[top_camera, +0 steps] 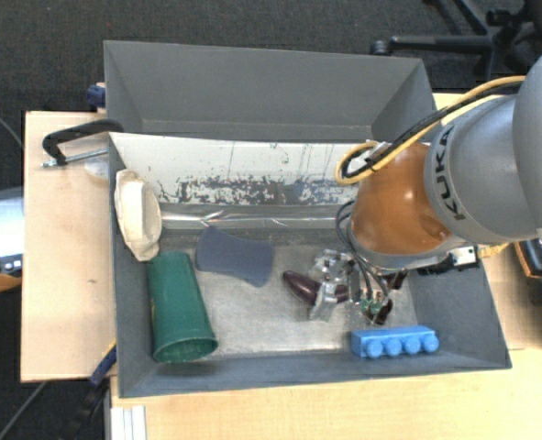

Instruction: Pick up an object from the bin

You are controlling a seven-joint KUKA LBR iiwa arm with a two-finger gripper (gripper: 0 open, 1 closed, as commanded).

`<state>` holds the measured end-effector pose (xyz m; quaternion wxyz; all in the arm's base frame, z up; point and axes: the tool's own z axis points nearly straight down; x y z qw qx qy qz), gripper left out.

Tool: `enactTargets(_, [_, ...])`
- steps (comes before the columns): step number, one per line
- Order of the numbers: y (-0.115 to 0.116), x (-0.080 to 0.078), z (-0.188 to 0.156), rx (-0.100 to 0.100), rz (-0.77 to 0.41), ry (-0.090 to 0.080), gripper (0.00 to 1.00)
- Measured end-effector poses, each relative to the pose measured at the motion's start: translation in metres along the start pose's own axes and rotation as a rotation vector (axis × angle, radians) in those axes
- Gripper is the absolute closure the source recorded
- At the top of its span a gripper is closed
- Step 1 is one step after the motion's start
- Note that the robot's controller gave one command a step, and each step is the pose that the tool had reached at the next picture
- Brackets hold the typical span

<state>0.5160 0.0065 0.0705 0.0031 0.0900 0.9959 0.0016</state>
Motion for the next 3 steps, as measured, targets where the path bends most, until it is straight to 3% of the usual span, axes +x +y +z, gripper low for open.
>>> enactTargets(2, [-0.009, -0.020, -0.107, -0.002, -0.014, -0.004, 1.00])
enactTargets(3, [0.006, -0.025, -0.165, -0.001, -0.030, -0.001, 1.00])
